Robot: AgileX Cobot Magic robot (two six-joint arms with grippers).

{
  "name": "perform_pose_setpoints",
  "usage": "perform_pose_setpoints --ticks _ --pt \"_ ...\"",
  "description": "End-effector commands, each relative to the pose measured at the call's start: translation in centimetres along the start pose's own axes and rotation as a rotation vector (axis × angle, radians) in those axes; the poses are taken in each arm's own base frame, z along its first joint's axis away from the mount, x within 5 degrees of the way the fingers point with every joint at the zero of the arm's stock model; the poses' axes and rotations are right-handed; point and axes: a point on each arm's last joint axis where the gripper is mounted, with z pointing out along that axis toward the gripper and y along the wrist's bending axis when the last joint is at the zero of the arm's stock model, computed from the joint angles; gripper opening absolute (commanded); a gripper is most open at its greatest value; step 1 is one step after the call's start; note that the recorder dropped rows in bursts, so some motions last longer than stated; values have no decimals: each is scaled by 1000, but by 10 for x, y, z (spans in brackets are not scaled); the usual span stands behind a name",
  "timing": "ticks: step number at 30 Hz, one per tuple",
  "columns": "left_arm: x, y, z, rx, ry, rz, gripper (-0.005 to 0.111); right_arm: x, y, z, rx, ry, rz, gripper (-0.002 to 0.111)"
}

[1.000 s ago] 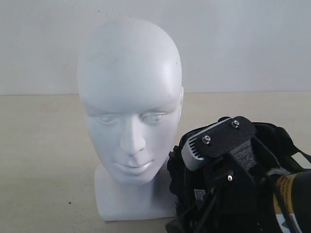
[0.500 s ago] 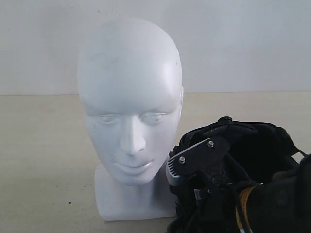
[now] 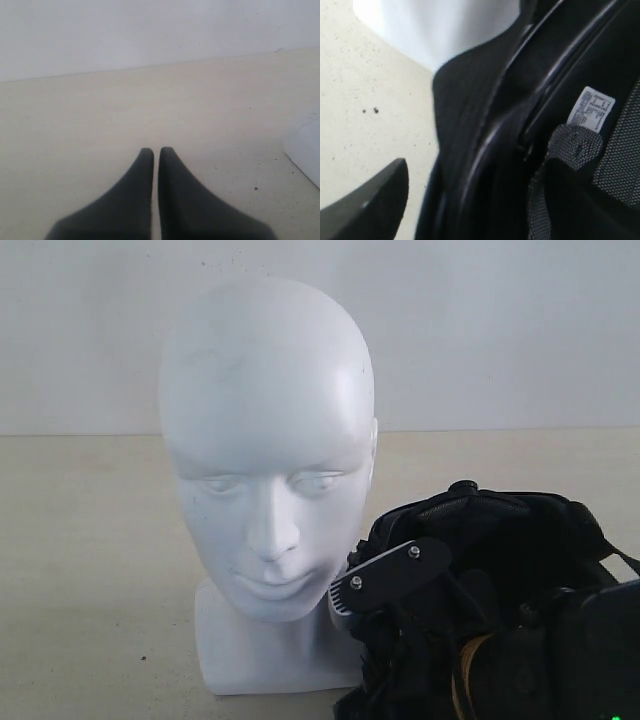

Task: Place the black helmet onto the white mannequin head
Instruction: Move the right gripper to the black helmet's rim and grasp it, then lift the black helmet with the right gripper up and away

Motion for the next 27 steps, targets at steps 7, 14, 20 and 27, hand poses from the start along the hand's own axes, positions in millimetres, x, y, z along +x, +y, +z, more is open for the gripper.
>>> perform_pose_setpoints --ticks 7,14,20,27 --pt "0 0 0 -2 -4 5 4 -7 -3 2 45 -42 58 49" --pt "0 0 0 -2 -4 5 4 -4 0 11 26 -22 61 53" --pt "0 0 0 -2 -4 5 4 -2 -1 16 37 -1 57 46" --pt "0 0 0 -2 -4 5 4 7 -13 16 184 82 103 0"
